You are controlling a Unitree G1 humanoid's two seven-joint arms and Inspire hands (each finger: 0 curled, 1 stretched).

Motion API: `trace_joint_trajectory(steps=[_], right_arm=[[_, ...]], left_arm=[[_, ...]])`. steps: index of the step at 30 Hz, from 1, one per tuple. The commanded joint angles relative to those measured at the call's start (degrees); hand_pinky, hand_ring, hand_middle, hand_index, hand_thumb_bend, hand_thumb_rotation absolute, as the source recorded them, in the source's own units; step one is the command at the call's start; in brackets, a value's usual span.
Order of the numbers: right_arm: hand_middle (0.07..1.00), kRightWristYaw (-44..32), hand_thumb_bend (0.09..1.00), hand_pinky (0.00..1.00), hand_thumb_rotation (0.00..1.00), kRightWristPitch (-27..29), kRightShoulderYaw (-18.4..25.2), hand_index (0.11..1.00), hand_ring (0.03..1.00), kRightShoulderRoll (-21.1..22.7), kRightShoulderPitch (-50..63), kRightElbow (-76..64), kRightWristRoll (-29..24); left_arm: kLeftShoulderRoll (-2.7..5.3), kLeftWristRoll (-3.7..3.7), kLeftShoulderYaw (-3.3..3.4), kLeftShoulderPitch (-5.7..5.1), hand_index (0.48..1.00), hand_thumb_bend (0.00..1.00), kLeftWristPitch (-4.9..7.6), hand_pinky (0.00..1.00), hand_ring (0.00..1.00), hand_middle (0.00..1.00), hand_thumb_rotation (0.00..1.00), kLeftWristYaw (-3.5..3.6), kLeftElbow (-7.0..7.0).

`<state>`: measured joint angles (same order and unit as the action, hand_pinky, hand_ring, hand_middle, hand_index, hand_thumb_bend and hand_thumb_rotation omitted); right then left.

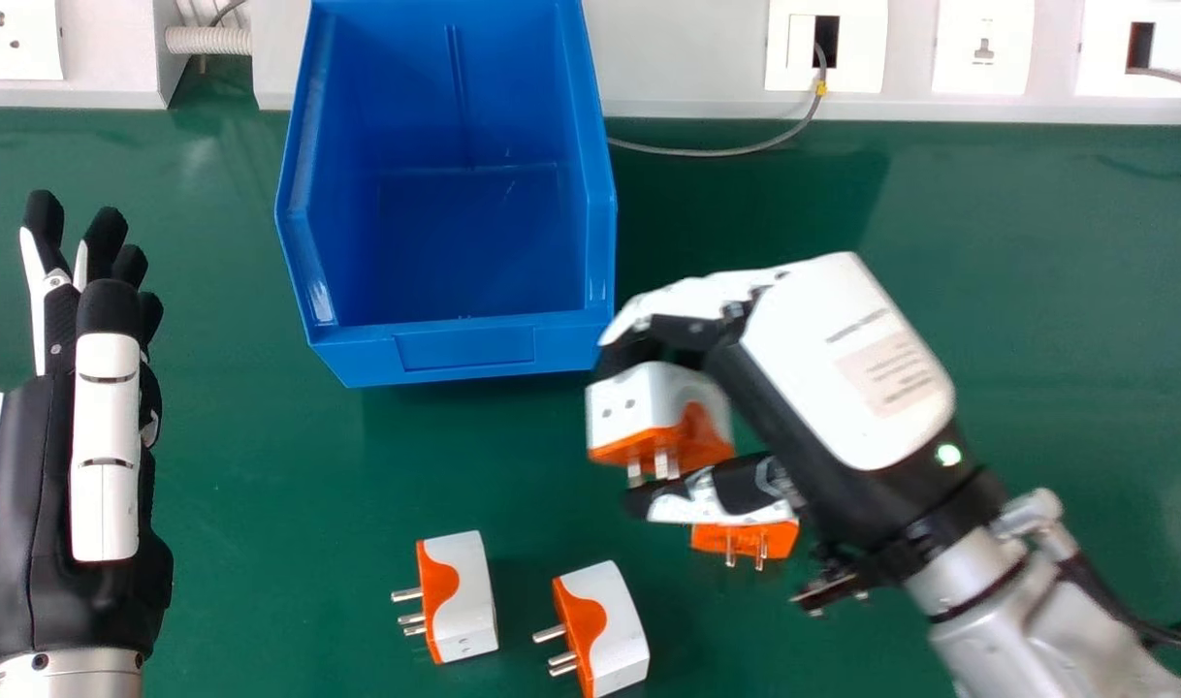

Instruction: Pick all objects and put in blue box

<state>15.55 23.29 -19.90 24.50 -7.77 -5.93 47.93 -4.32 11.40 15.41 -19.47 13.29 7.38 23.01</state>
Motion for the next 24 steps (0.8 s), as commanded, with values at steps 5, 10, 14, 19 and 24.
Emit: trace_joint_trajectory(steps=[5, 10, 14, 19, 24], right_arm=[[0.51, -3.1, 0.492, 0.31, 0.0, 0.4, -3.3, 0.522, 0.411, -5.7, -7.1, 3.1, -0.2], [0.515, -2.1, 0.49, 0.31, 0.0, 0.0, -6.2, 0.534, 0.417, -10.5, -15.3, 9.1, 3.0], [0.516, -0.4, 0.49, 0.31, 0.0, -0.9, -7.5, 0.535, 0.417, -14.7, -21.9, 15.0, 4.0], [0.492, 0.9, 0.486, 0.28, 0.0, -2.7, -8.3, 0.554, 0.401, -19.1, -31.7, 24.8, 4.5], [0.519, 2.5, 0.485, 0.27, 0.0, -4.5, -9.5, 0.538, 0.407, -22.1, -41.0, 34.7, 4.9]], left_arm=[[-0.15, 0.14, 0.0, 0.69, 1.0, 0.55, 0.85, 1.0, 1.0, 1.0, 0.94, -0.18, 0.44], [-0.13, -0.7, -0.18, 1.02, 1.0, 0.55, 0.89, 1.0, 1.0, 1.0, 0.93, -0.6, 0.27], [-0.22, -0.92, -0.29, 1.04, 1.0, 0.55, 0.87, 1.0, 1.0, 1.0, 0.94, -0.76, 0.18], [-0.12, -1.12, -0.5, 1.28, 1.0, 0.52, 0.72, 1.0, 1.0, 1.0, 0.96, -1.09, 0.2], [-0.14, -0.86, -0.66, 1.67, 1.0, 0.53, -0.04, 1.0, 1.0, 1.0, 0.95, -1.42, 0.26]])
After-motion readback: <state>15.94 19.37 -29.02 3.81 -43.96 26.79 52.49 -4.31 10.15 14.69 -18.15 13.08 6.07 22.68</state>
